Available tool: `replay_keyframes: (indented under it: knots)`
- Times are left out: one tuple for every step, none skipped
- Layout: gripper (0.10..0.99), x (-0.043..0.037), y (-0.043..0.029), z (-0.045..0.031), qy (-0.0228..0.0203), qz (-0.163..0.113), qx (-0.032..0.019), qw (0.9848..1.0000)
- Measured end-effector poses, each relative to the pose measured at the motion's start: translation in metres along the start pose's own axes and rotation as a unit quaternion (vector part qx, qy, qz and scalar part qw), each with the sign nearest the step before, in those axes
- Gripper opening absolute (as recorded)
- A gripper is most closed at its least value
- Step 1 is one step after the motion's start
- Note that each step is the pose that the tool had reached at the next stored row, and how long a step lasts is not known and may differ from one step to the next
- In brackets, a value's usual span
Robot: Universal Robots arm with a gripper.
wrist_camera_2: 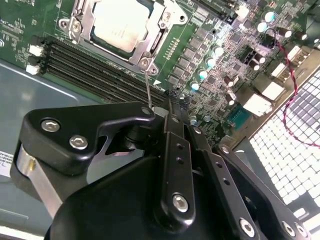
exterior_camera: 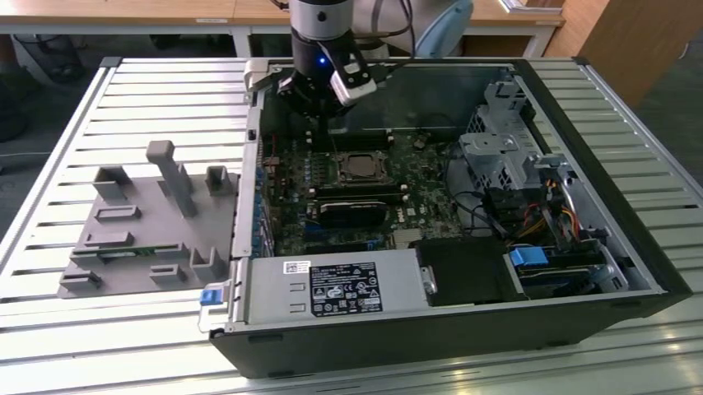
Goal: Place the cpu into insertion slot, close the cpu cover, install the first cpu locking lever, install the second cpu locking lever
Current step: 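Install the first cpu locking lever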
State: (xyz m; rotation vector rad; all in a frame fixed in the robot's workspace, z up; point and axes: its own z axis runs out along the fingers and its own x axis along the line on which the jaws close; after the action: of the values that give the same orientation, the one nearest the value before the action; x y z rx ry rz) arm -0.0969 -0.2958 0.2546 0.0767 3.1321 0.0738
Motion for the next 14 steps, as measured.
replay_keyframes:
  knots:
    - [0.106,0.0,0.0009,0.0001,0.0,0.0,0.0,1.0]
    - [0.106,0.0001,0.0017,0.0002,0.0,0.0,0.0,1.0]
    - [0.106,0.0001,0.0025,0.0003,0.0,0.0,0.0,1.0]
    - [0.106,0.0001,0.0031,0.0004,0.0,0.0,0.0,1.0]
    - [0.106,0.0001,0.0035,0.0004,0.0,0.0,0.0,1.0]
    - [0.106,-0.0001,0.0038,0.0005,0.0001,0.0,0.0001,1.0]
    - [0.106,-0.0007,0.0039,0.0005,0.0001,0.0,0.0,1.0]
    - [0.106,-0.0018,0.004,0.0006,0.0001,0.0,0.0,1.0]
    - [0.106,-0.0032,0.004,0.0006,0.0002,0.0,0.0,1.0]
    - [0.106,-0.0048,0.0041,0.0007,0.0003,0.0,0.0,1.0]
    - [0.106,-0.0063,0.0042,0.0008,0.0004,0.0,0.0,1.0]
    - [0.106,-0.0081,0.0043,0.0008,0.0006,0.0,0.0001,1.0]
    - [0.106,-0.01,0.0043,0.0009,0.0007,0.0,0.0001,1.0]
    - [0.106,-0.012,0.0044,0.001,0.0008,0.0,0.0,1.0]
